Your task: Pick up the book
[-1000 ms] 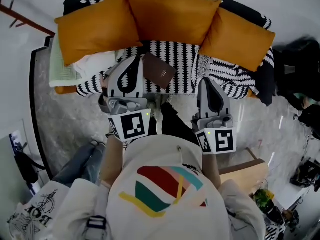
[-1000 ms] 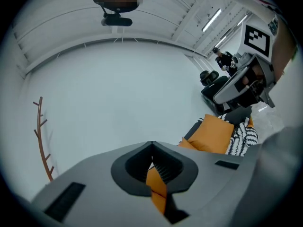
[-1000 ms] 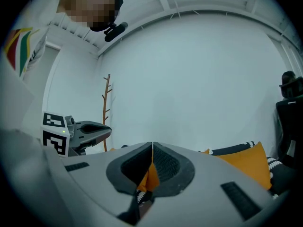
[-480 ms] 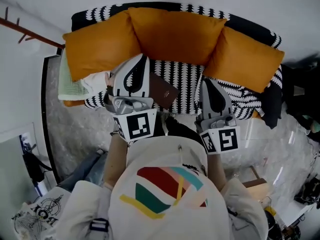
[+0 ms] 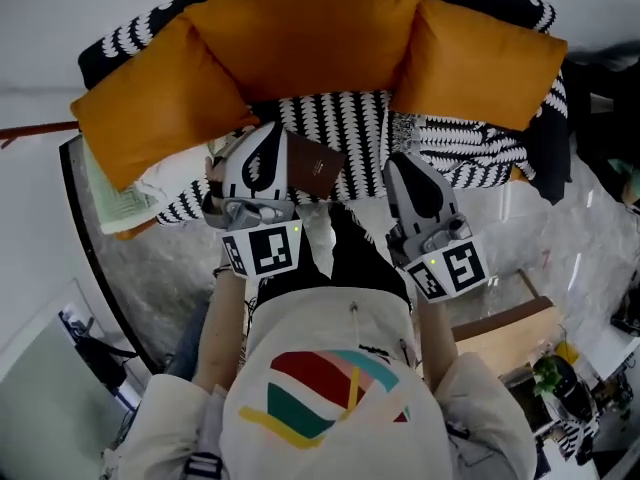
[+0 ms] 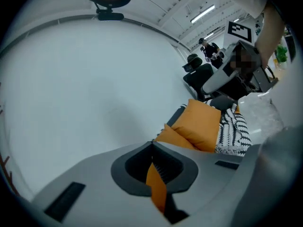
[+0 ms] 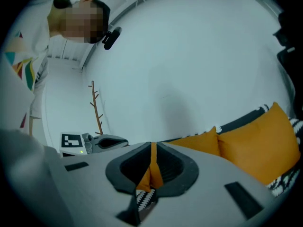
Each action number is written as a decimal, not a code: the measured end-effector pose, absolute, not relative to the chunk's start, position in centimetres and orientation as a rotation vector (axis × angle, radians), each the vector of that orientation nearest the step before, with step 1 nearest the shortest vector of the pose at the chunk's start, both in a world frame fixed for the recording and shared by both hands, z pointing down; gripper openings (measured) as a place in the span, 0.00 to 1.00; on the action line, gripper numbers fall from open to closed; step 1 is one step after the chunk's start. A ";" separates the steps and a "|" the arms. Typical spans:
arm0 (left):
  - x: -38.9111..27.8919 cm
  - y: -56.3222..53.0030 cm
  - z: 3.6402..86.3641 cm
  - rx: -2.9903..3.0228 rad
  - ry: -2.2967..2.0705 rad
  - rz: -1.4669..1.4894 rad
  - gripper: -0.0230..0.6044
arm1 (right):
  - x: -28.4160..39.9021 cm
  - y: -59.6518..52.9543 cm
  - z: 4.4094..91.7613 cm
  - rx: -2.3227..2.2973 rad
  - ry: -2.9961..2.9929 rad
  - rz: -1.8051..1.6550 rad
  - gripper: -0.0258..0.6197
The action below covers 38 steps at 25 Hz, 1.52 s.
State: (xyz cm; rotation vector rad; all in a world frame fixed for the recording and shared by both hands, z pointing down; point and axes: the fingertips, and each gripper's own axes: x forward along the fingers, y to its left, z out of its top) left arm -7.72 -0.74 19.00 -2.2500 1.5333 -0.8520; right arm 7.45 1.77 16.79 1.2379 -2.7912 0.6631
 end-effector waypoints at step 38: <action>-18.8 11.0 63.3 -2.343 1.675 -1.580 0.05 | 5.0 9.4 63.9 0.681 -2.214 1.720 0.38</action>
